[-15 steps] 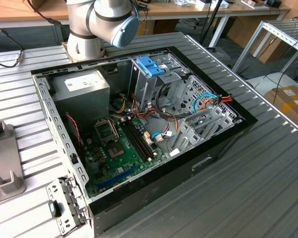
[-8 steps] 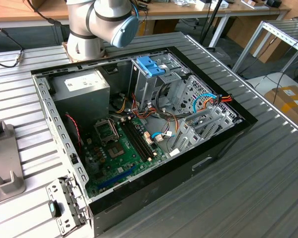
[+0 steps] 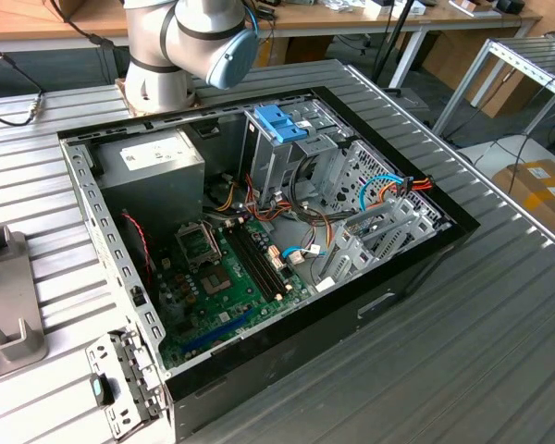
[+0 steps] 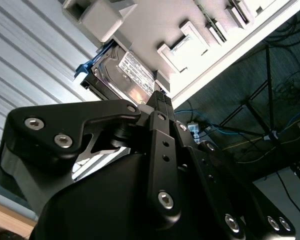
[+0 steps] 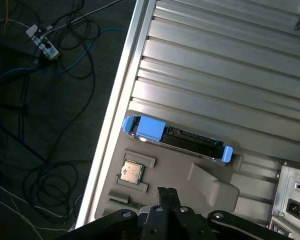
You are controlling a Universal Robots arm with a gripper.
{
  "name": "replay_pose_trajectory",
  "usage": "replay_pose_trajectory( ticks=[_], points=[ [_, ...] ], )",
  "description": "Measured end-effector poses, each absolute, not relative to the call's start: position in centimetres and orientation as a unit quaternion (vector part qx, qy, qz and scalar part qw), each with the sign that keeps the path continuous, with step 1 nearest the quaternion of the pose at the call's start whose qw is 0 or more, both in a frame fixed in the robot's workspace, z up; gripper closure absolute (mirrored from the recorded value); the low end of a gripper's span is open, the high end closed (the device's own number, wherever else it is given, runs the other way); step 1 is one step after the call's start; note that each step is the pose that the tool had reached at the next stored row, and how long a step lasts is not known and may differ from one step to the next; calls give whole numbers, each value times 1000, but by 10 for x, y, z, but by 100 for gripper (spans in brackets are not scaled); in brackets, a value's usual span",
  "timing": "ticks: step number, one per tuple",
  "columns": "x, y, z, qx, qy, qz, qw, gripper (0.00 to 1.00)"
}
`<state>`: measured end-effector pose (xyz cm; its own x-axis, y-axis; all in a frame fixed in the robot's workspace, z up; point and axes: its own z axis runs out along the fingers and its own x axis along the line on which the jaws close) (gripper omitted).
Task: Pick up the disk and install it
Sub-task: 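Pick up the disk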
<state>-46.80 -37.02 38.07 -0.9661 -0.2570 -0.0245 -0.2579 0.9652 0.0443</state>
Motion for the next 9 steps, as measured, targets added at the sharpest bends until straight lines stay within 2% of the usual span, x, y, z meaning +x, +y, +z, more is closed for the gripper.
replay_pose_trajectory(
  ticks=[9],
  points=[
    [-468,-370,381,-157,987,24,9,90]
  ],
)
